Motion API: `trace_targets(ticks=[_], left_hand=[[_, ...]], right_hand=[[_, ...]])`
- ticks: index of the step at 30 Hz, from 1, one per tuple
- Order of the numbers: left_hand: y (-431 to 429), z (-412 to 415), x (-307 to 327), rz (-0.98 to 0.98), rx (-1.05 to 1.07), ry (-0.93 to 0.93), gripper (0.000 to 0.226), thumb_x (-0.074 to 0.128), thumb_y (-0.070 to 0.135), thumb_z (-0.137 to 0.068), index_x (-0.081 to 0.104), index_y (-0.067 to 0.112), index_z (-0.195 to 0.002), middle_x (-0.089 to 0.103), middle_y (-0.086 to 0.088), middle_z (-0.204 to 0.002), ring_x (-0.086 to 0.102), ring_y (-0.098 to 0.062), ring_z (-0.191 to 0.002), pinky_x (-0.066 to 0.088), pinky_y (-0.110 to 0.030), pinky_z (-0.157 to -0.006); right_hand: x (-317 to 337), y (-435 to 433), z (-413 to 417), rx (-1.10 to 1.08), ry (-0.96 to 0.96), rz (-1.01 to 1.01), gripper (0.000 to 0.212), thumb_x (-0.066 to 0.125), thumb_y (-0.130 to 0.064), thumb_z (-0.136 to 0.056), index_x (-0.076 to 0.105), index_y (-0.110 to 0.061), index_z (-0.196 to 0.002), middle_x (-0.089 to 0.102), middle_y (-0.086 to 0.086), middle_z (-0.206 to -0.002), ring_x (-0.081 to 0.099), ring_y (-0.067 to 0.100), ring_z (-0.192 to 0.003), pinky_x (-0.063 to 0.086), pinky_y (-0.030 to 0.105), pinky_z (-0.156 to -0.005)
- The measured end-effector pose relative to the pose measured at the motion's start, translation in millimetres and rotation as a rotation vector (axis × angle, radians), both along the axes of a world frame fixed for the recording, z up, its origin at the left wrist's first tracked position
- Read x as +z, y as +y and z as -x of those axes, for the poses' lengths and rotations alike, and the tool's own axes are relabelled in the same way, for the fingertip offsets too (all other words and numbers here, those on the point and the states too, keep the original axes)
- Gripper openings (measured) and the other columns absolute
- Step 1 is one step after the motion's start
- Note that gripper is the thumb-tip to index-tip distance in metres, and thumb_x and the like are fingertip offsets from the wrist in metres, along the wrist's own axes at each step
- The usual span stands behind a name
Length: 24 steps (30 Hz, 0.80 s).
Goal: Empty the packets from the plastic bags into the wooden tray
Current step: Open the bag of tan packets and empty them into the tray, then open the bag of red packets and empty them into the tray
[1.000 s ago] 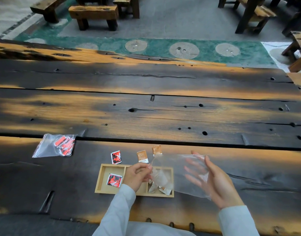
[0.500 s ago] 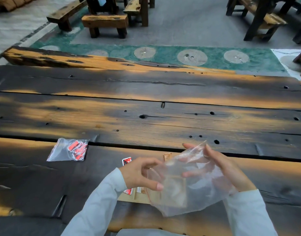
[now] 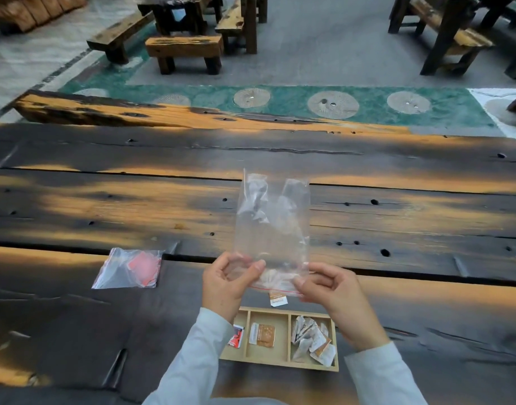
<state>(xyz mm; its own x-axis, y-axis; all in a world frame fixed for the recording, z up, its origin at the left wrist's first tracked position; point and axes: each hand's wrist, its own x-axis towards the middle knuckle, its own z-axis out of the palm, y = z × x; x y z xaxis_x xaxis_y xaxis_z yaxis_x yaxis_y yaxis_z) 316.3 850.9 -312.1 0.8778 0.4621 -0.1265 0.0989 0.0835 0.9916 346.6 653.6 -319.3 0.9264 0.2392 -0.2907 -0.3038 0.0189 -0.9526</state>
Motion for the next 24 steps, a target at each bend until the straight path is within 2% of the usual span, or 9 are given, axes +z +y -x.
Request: trace_targets(ticks=[4,7,11,14,16,19,24], left_hand=[[18.0,8.0,-13.0,0.036,-0.092,0.11,0.021,0.083,0.012,-0.073,0.071,0.009,-0.09,0.076,-0.006,-0.082,0.072,-0.026,-0.073,0.055,-0.032,-0.066],[29.6,15.5,-22.6,0.079,-0.091,0.178,0.014,0.079,0.005,-0.078,0.072,0.006,-0.09,0.076,-0.01,-0.078,0.074,-0.032,-0.07,0.053,-0.042,-0.074],[45.3,29.6,-35.9,0.147,-0.09,0.283,0.014,0.075,0.0,-0.08,0.074,0.003,-0.094,0.077,-0.019,-0.082,0.074,-0.033,-0.074,0.054,-0.049,-0.082],[61.3,42.2,-43.8,0.208,-0.113,0.327,0.021,0.08,0.003,-0.077,0.077,0.003,-0.097,0.077,-0.023,-0.092,0.073,-0.04,-0.087,0.054,-0.054,-0.089],[71.9,48.9,-48.1,0.201,-0.148,0.334,0.02,0.081,0.005,-0.075,0.078,0.007,-0.095,0.077,-0.022,-0.092,0.074,-0.039,-0.088,0.059,-0.047,-0.082],[85.1,54.7,-50.7,0.217,-0.122,0.33,0.015,0.072,-0.008,-0.08,0.076,0.002,-0.091,0.077,-0.022,-0.082,0.076,-0.028,-0.073,0.059,-0.026,-0.061],[107.3,55.5,-55.4,0.125,-0.038,0.301,0.011,0.075,-0.007,-0.078,0.074,-0.002,-0.087,0.076,-0.019,-0.07,0.075,-0.023,-0.064,0.059,-0.023,-0.062]], right_hand=[[-7.5,7.4,0.5,-0.068,-0.012,0.042,0.019,0.078,-0.001,-0.085,0.078,-0.007,-0.103,0.08,0.017,-0.082,0.074,0.016,-0.072,0.062,0.025,-0.068],[-14.3,10.6,-0.3,-0.049,0.005,0.089,0.019,0.077,-0.002,-0.086,0.077,-0.009,-0.103,0.08,0.012,-0.08,0.074,0.016,-0.073,0.062,0.027,-0.07],[-28.1,17.5,3.2,0.035,0.105,0.108,0.028,0.08,-0.001,-0.084,0.078,-0.014,-0.108,0.08,0.016,-0.09,0.077,0.025,-0.086,0.063,0.034,-0.082],[-33.8,25.9,7.1,0.062,0.162,0.136,0.034,0.083,0.001,-0.079,0.079,-0.017,-0.108,0.08,0.018,-0.094,0.078,0.03,-0.092,0.062,0.038,-0.091],[-34.2,33.9,8.2,0.058,0.185,0.155,0.035,0.082,0.004,-0.079,0.076,-0.017,-0.107,0.081,0.016,-0.089,0.079,0.027,-0.088,0.062,0.038,-0.09],[-36.4,46.0,7.3,0.051,0.189,0.19,0.037,0.082,0.008,-0.079,0.073,-0.018,-0.104,0.082,0.012,-0.085,0.08,0.024,-0.083,0.062,0.039,-0.088],[-40.1,74.7,7.6,0.065,0.126,0.25,0.037,0.08,0.008,-0.081,0.072,-0.012,-0.111,0.082,0.011,-0.086,0.079,0.028,-0.088,0.063,0.042,-0.088]])
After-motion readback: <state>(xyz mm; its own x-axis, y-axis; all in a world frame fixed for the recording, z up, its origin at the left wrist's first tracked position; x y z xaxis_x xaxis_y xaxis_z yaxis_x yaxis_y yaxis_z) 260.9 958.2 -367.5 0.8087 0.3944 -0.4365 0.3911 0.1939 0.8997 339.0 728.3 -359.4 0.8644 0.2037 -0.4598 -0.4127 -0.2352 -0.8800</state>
